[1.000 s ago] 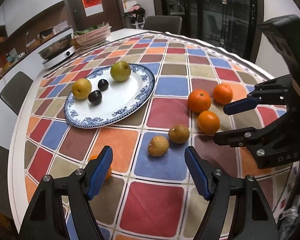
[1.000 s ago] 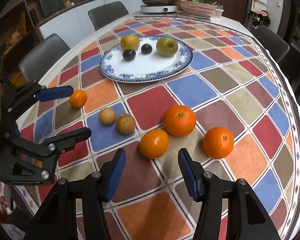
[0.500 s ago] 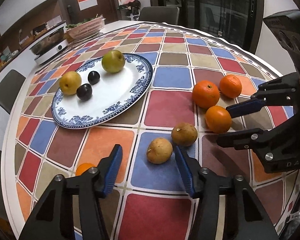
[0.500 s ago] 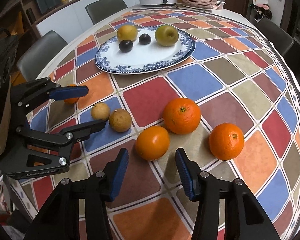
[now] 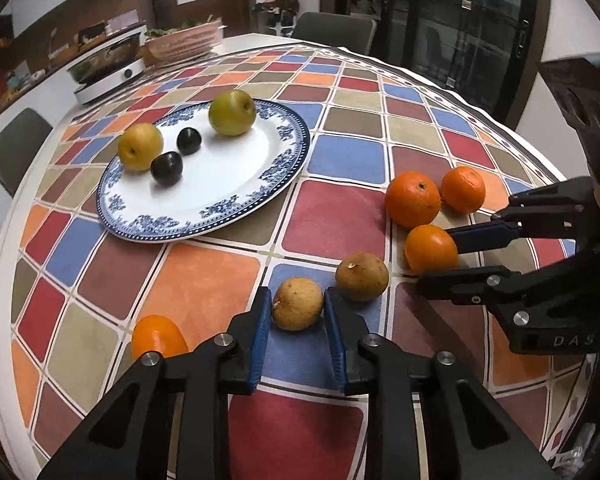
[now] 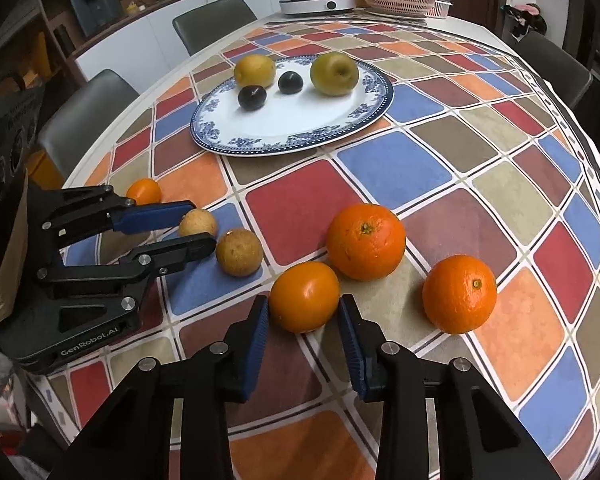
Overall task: Organize fruits
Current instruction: 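Grasp a brown kiwi with the left gripper while the right gripper grasps an orange, then carry the kiwi and orange over the plate with both grippers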
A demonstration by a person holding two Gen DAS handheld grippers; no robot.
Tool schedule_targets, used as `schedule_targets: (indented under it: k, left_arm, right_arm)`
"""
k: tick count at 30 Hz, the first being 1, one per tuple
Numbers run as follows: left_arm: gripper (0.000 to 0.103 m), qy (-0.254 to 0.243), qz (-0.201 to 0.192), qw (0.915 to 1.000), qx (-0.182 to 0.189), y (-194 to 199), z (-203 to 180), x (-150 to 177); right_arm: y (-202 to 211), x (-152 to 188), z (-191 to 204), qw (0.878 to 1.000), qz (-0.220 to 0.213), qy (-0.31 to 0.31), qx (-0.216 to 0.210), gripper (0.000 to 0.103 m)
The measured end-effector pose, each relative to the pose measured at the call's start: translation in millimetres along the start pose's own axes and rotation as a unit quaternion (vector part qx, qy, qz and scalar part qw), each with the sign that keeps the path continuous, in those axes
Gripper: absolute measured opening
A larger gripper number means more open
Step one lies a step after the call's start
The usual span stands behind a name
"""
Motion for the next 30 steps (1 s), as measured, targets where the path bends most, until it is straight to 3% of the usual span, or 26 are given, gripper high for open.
schedule_targets:
  k: [15,30]
  left_arm:
    - [0.027,0.032,-0.015,0.9991,-0.025,24.8,-3.6,-7.4]
    - [0.027,0.045,-0.061,0.9953,-0.060,54.6,16.8,-55.5]
  right_arm:
    - [19.7,-10.0,5.8,0.999,-0.040,0.009,-0.015,0.035]
    - [40.7,-61.7,15.3,0.995,-0.087,0.047,-0.030,0.035]
Point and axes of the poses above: each gripper's, at about its wrist camera, not at the fingertips, and y roughly against the way its jaws point, z to its left, x to its underside, the point moved 10 cm from there along -y, roughly the way its jaws point, and after that the axes turned 14 degrees about -z, right-handed, at the moved point
